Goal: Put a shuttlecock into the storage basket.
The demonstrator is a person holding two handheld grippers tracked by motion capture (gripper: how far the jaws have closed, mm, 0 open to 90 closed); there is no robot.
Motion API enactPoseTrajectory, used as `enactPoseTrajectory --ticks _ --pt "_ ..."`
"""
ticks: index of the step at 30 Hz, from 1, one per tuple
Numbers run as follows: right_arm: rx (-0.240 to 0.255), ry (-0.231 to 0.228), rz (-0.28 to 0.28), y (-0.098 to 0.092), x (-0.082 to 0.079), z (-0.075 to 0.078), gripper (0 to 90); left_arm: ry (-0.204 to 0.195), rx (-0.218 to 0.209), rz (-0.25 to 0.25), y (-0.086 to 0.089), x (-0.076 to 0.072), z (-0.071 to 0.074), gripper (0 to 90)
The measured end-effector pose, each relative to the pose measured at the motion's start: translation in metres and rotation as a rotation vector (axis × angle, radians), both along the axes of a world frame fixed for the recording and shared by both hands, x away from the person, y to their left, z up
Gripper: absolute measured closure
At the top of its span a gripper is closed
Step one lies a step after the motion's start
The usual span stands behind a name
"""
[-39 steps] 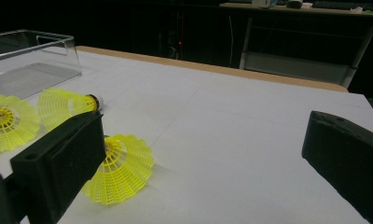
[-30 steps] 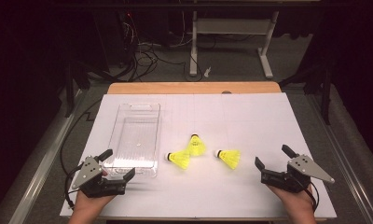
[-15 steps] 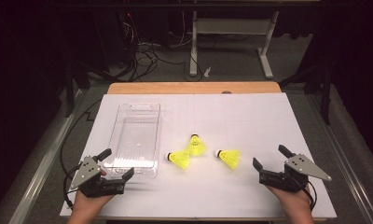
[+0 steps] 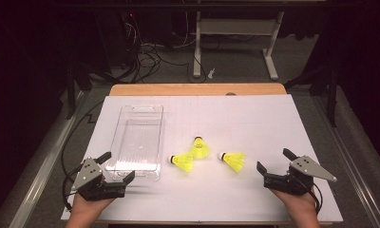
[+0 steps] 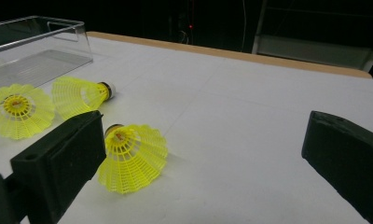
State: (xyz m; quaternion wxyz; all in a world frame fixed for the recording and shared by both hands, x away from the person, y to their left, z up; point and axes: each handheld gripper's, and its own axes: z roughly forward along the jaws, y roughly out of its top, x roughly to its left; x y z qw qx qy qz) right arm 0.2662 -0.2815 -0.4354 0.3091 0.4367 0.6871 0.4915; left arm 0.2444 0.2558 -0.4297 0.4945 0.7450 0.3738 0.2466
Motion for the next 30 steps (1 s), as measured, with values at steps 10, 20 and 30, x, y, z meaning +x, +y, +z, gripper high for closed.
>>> enactPoseTrajectory --ticks 10,20,30 --pt "0.011 -0.010 0.005 -0.001 0.001 -0.001 0.1 0.065 0.024 0.017 0.008 0.003 0.002 0.2" --pt "0.003 -0.015 0.013 -0.001 0.001 -0.002 0.1 0.111 0.032 0.034 0.018 0.004 0.003 0.2" --pt "0.011 -0.009 0.007 -0.006 0.000 -0.002 0.1 0.169 0.054 0.046 0.025 0.001 0.000 0.2"
